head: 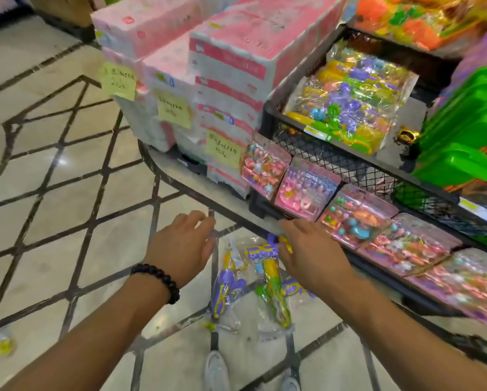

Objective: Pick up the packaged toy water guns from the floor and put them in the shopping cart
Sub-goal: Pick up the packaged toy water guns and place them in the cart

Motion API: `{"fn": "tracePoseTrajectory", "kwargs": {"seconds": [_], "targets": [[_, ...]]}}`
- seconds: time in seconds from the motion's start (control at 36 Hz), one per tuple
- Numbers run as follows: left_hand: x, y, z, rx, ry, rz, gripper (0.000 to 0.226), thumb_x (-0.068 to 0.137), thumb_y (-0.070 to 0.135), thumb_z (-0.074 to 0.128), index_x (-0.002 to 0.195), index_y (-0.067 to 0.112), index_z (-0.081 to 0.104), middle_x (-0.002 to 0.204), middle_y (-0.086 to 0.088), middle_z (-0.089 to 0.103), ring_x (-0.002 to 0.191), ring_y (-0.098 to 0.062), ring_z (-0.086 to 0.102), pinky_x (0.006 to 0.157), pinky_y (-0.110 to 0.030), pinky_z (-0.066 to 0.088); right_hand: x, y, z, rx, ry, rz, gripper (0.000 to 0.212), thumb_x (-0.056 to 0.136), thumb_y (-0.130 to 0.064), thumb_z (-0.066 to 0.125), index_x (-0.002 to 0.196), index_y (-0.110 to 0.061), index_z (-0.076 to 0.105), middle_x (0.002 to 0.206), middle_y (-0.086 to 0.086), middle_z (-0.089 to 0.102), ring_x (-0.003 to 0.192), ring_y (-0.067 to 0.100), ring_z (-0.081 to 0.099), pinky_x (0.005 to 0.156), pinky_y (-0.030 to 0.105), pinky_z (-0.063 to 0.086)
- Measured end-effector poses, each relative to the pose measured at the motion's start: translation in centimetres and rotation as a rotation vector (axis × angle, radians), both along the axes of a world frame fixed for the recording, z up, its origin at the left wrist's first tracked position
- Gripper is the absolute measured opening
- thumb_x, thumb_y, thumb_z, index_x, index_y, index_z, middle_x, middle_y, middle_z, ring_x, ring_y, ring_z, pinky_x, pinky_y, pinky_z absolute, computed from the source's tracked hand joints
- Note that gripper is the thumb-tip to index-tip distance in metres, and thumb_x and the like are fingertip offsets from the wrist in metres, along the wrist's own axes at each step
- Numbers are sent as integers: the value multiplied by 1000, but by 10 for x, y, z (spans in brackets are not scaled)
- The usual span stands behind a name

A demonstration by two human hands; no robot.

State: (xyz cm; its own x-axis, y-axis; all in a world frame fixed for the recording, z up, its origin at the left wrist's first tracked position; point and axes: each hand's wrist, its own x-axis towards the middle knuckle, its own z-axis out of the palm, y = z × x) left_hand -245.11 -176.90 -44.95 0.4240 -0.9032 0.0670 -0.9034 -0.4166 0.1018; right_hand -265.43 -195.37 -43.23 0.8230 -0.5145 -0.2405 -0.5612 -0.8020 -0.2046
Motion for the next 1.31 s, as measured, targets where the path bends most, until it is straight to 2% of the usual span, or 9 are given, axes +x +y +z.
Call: {"fn": "tracePoseTrajectory", "kwargs": {"seconds": [0.19, 0.28, 0.33, 0.42, 0.58, 0.67, 0.86, 1.0, 1.31], "targets": [[-22, 1, -41, 62, 61, 5, 27, 93, 32, 66, 118, 22, 64, 119, 2, 61, 99, -22, 62, 56, -30, 42, -17, 6, -40, -12, 45, -27, 48, 100, -41, 51, 145, -27, 40, 137, -1, 51, 123, 29, 48, 83, 40, 48], [-32, 0, -57, 58, 69, 4, 27, 85, 28, 75, 111, 21, 66, 112, 0, 64, 90, -26, 64, 51, -29, 39, -26, 8, -58, -15, 62, -39, 46, 101, -40, 50, 144, -28, 40, 139, -2, 50, 122, 28, 47, 77, 36, 41], [-39, 2, -69, 58, 40, 6, 32, 81, 27, 79, 110, 21, 68, 111, -1, 66, 86, -26, 65, 48, -29, 42, -31, 9, -70, -1, 67, -51, 48, 101, -40, 49, 147, -29, 39, 143, -3, 48, 125, 27, 47, 80, 36, 43], [-46, 4, -92, 84, 36, 27, 34, 89, 33, 70, 121, 22, 65, 118, 0, 64, 93, -25, 64, 54, -32, 46, -36, 12, -87, 20, 62, -65, 53, 102, -41, 49, 152, -31, 36, 150, -4, 46, 133, 25, 44, 90, 38, 49], [-58, 9, -139, 117, 126, 89, 36, 97, 36, 59, 131, 24, 57, 131, 0, 57, 111, -25, 58, 70, -37, 53, -49, 16, -134, 20, 107, -41, 49, 101, -39, 49, 148, -26, 39, 139, 0, 52, 127, 29, 47, 83, 39, 50], [-65, 14, -168, 122, 143, 101, 37, 96, 35, 61, 131, 23, 58, 133, 0, 56, 111, -26, 58, 69, -39, 56, -55, 20, -166, 22, 110, -38, 43, 100, -38, 47, 141, -24, 45, 133, 4, 56, 117, 32, 51, 83, 42, 50], [-77, 25, -250, 140, 169, 104, 33, 93, 32, 64, 125, 25, 61, 127, 1, 60, 103, -26, 62, 62, -38, 54, -66, 26, -252, 71, 121, -32, 48, 99, -36, 53, 144, -25, 43, 138, 4, 52, 116, 33, 51, 83, 44, 53], [-77, 24, -317, 186, 175, 99, 35, 94, 34, 62, 128, 24, 57, 128, 1, 56, 101, -26, 59, 56, -34, 51, -68, 25, -320, 88, 134, -48, 56, 98, -34, 54, 151, -26, 37, 140, 1, 51, 123, 31, 50, 87, 45, 54], [-58, -1, -473, 284, 201, 125, 43, 92, 38, 65, 133, 26, 56, 130, 2, 57, 104, -25, 60, 59, -35, 53, -47, -1, -478, 82, 185, -35, 55, 98, -35, 54, 149, -24, 37, 142, 4, 49, 125, 32, 49, 86, 42, 52]]}}
